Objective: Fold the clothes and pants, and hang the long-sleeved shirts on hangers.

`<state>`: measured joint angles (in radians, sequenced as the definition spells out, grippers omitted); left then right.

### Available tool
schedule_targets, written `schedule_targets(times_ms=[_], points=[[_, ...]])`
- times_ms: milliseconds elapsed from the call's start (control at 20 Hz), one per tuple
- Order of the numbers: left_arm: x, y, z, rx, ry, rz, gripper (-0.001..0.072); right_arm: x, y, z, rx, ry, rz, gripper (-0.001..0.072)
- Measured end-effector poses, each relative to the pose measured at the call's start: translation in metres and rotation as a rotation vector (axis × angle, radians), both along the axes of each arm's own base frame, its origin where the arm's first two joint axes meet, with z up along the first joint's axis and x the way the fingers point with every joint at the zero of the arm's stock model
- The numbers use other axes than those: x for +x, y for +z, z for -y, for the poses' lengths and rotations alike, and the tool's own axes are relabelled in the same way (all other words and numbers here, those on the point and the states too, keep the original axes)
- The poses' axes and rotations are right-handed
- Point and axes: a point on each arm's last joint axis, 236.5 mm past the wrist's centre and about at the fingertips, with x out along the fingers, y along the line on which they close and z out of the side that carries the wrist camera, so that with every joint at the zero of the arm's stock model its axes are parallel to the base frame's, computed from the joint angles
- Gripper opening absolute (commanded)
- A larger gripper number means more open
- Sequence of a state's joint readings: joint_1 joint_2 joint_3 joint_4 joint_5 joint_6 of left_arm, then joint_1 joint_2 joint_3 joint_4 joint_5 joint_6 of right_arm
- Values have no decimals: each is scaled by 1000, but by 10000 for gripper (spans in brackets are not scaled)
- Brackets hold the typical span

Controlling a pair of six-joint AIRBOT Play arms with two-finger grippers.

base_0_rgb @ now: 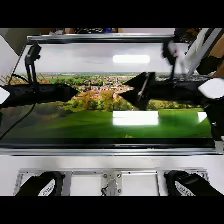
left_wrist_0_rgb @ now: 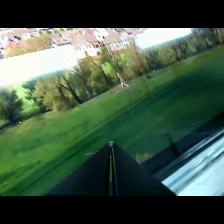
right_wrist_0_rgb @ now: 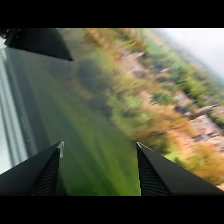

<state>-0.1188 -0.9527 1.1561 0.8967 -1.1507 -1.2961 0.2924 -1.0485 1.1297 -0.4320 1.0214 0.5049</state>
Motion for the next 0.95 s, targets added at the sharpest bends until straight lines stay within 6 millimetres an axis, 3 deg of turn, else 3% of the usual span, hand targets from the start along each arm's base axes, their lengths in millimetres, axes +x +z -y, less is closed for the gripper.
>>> schedule_targets(times_ms=[150, 200, 250, 300, 950], points=[[-6, -12, 19, 12, -64, -22, 16, -13, -29, -24, -24, 43, -55, 486], [-8, -15, 24, 14, -81, -29, 16, -15, -35, -29, -28, 52, -69, 305], [-10, -18, 29, 17, -96, -37, 16, -17, -39, -33, -30, 58, -77, 72], [-11, -21, 32, 19, -108, -42, 16, -19, -41, -35, -32, 62, -82, 21], [-15, -26, 41, 23, -138, -56, 16, -21, -47, -41, -31, 69, -98, 21]])
